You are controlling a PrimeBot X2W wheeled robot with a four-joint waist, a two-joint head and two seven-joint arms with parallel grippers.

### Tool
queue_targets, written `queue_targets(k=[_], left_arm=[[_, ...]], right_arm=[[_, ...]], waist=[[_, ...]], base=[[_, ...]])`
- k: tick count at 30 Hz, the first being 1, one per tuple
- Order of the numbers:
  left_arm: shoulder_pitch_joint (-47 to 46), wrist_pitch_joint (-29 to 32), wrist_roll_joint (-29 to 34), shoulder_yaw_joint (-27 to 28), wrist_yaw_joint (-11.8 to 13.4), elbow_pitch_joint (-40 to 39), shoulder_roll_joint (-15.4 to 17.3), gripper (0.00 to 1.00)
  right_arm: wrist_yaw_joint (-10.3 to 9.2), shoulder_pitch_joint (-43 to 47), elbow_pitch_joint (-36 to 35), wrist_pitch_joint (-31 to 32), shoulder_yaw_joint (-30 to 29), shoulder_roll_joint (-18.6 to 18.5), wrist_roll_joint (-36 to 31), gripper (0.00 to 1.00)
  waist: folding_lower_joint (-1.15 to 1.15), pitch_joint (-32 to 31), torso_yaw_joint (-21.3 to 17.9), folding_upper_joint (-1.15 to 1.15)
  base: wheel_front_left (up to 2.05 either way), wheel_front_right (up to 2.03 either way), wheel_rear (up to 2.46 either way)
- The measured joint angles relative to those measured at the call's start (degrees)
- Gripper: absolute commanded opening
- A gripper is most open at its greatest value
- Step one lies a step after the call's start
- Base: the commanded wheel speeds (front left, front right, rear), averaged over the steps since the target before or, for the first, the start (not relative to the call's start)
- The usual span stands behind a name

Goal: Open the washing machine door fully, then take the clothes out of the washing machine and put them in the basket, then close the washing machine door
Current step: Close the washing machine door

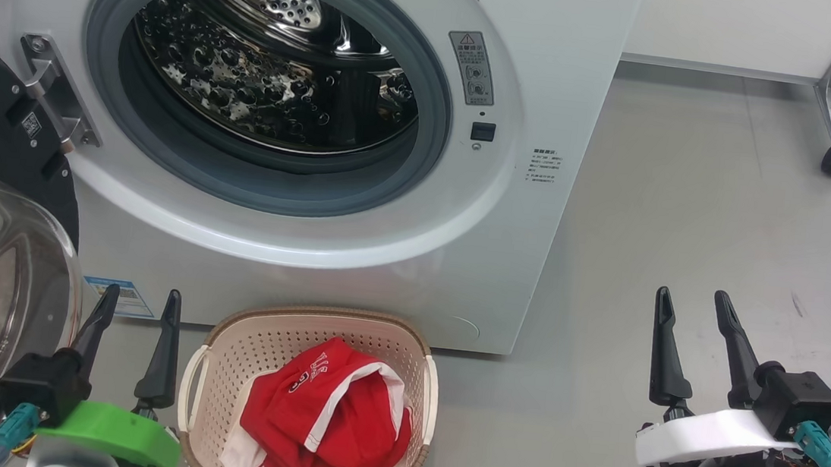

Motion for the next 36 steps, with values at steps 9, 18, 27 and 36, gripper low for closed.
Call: queue_targets(k=[9,18,27,36], left_arm=[[0.1,0.0,0.0,0.1,0.0,-0.4,0.0,1.00],[1.2,0.0,0.0,0.0,0.0,-0.4,0.0,1.00],[1.2,0.0,0.5,0.0,0.0,-0.8,0.0,1.00],[1.2,0.0,0.5,0.0,0.0,-0.8,0.0,1.00]], right_arm=[[0.18,0.0,0.0,0.0,0.0,0.0,0.0,1.00],[0.23,0.0,0.1,0.0,0.2,0.0,0.0,1.00],[0.23,0.0,0.3,0.0,0.4,0.0,0.0,1.00],[0.23,0.0,0.3,0.0,0.4,0.0,0.0,1.00]], waist=[[0.00,-0.3,0.0,0.00],[0.00,-0.6,-0.1,0.00],[0.00,-0.5,-0.3,0.00],[0.00,-0.3,-0.3,0.00]], base=[[-0.04,0.04,0.00],[-0.37,0.37,0.00],[-0.72,0.72,0.00],[-1.08,1.08,0.00]])
